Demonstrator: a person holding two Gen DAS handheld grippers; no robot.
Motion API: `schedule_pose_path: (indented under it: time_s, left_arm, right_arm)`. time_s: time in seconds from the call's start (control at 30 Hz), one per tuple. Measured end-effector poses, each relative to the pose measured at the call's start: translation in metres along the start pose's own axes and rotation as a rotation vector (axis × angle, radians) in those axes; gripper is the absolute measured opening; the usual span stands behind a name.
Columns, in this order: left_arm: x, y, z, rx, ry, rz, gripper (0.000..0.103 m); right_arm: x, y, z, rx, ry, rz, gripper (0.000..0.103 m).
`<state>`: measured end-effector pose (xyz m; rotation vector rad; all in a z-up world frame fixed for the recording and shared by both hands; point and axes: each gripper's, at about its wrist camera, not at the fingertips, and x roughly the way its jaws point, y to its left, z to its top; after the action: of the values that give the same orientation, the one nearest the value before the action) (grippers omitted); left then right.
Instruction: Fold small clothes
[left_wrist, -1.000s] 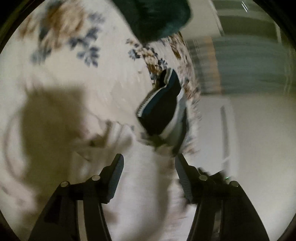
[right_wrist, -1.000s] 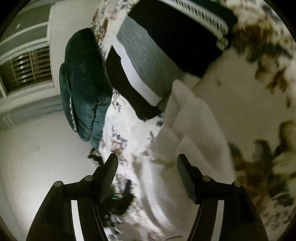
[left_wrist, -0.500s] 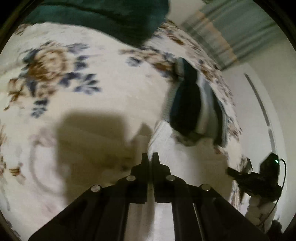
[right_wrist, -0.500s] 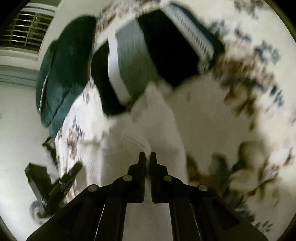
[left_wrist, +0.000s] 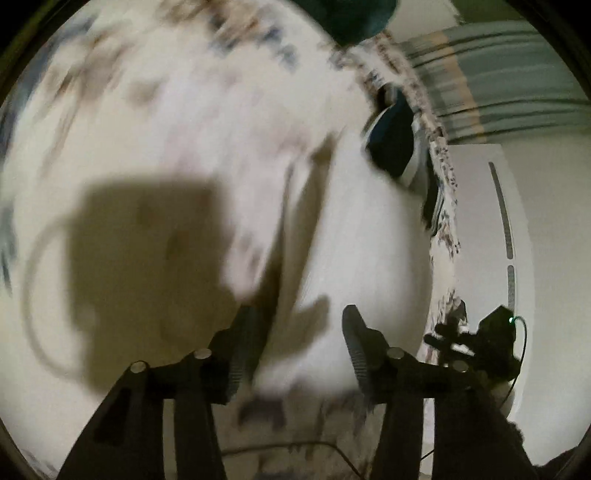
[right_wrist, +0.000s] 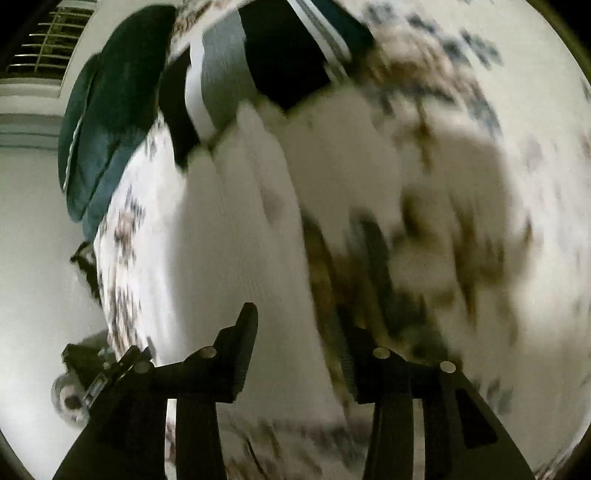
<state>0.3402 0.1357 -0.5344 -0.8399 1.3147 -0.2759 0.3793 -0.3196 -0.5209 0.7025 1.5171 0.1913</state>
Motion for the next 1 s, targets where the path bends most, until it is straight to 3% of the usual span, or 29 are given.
schedule_pose_path:
  time_s: [0.1, 0.17, 0.2, 0.23, 0.27, 0.33, 0.37, 0.43, 0.53, 0.6, 0.67, 0.77, 0.87, 0.93, 0.97, 1.0]
  left_arm:
    - [0.013, 0.012, -0.014, -0.068, -0.028, -0.037, 0.048]
    - [0.018, 0.005, -0.014, -0.049, -0.083, -0.086, 0.046]
    - [0.018, 0.001, -0.014, -0.039, -0.107, -0.069, 0.034]
    - [0.019, -0.002, -0.013, -0.032, -0.121, -0.067, 0.015]
    - [0.02, -0.006, -0.011, -0.032, -0.119, -0.052, 0.004]
    - [0.013, -0.01, -0.01, -0.029, -0.146, -0.024, 0.004]
    - [0.009, -0.008, -0.009, -0.033, -0.149, -0.011, 0.004]
    - [0.004, -0.001, -0.009, -0.036, -0.116, 0.006, 0.006]
    - [0.001, -0.016, -0.003, 0.013, -0.078, 0.059, 0.019]
    - [0.0, -0.036, 0.011, 0.075, -0.085, 0.092, 0.036]
    - [0.003, -0.053, 0.03, 0.131, -0.115, 0.094, 0.049]
    - [0.029, -0.083, 0.077, 0.225, -0.14, 0.091, 0.049]
    - [0.074, -0.101, 0.12, 0.295, -0.084, 0.134, 0.049]
    - [0.106, -0.108, 0.141, 0.337, -0.039, 0.186, 0.041]
    - [0.112, -0.111, 0.143, 0.352, -0.029, 0.193, 0.005]
    - [0.116, -0.114, 0.146, 0.368, -0.018, 0.19, 0.006]
  right_arm:
    - [0.015, -0.017, -0.03, 0.014, 0.046, 0.043, 0.048]
    - [0.032, -0.022, -0.041, 0.023, 0.083, 0.086, 0.048]
    - [0.044, -0.022, -0.045, 0.016, 0.099, 0.104, 0.048]
    - [0.052, -0.019, -0.047, 0.013, 0.103, 0.113, 0.048]
    - [0.056, -0.018, -0.048, 0.014, 0.095, 0.118, 0.043]
    - [0.055, -0.014, -0.049, 0.013, 0.055, 0.116, 0.013]
    - [0.052, -0.014, -0.049, 0.02, 0.033, 0.098, 0.01]
    - [0.045, -0.019, -0.048, 0.049, -0.003, 0.037, 0.008]
    - [0.047, -0.015, -0.045, 0.015, 0.058, 0.025, 0.008]
    - [0.042, -0.008, -0.038, 0.007, 0.068, 0.021, 0.014]
    - [0.029, 0.002, -0.022, -0.001, 0.018, 0.027, 0.032]
    - [0.018, 0.022, 0.016, -0.054, -0.06, 0.002, 0.036]
    - [0.029, 0.047, 0.062, -0.101, -0.101, -0.018, 0.036]
    - [0.04, 0.059, 0.091, -0.128, -0.099, -0.038, 0.036]
    - [0.04, 0.061, 0.101, -0.138, -0.101, -0.042, 0.035]
    - [0.043, 0.067, 0.108, -0.153, -0.112, -0.048, 0.027]
